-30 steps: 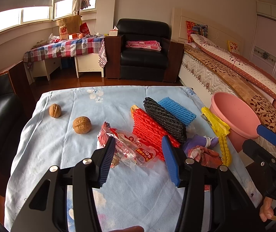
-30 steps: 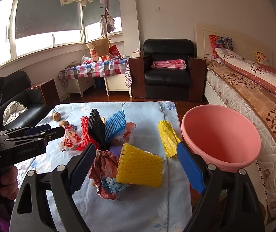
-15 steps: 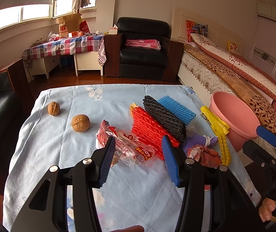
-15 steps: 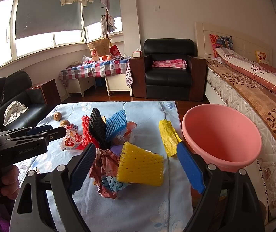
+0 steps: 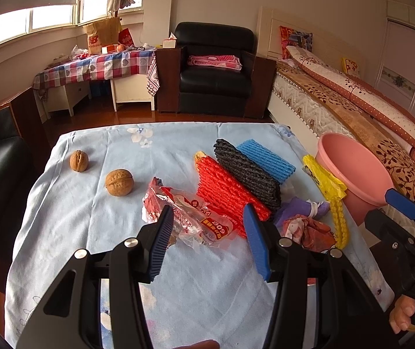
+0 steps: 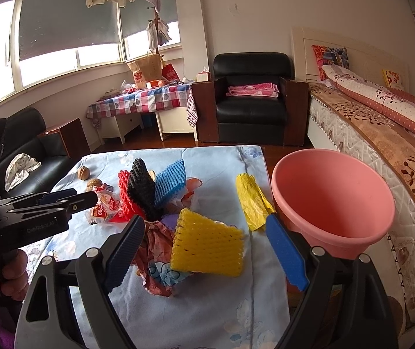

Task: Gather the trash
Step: 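Close the right tool on the yellow foam net while the left tool moves toward the black foam net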

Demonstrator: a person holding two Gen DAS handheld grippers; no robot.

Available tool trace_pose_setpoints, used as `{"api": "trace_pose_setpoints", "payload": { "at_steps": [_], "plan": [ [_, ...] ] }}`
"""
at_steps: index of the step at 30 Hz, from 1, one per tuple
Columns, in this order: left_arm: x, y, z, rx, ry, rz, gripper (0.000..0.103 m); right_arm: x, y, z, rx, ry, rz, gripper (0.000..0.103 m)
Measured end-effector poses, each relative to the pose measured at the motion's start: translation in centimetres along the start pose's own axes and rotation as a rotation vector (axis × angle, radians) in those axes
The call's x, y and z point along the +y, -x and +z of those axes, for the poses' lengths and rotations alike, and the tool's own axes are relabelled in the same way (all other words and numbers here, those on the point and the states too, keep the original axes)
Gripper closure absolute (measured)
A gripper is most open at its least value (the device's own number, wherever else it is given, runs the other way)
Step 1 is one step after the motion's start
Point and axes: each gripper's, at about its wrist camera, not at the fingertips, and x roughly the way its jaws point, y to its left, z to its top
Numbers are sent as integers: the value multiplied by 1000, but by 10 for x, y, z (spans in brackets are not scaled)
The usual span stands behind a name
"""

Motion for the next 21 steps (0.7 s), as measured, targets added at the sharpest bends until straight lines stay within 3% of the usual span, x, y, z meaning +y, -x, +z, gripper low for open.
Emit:
{"api": "trace_pose_setpoints", "payload": {
  "at_steps": [12, 17, 21],
  "plan": [
    [20, -4, -2, 31, 35, 12, 53, -2, -4, 1, 21, 1, 7, 19],
    [31, -8, -5, 73, 78, -32, 53, -2, -5, 1, 29, 3, 12, 19],
    [32, -6, -4, 63, 91, -86, 53, -2, -6, 1, 30, 2, 14, 19]
  ]
}}
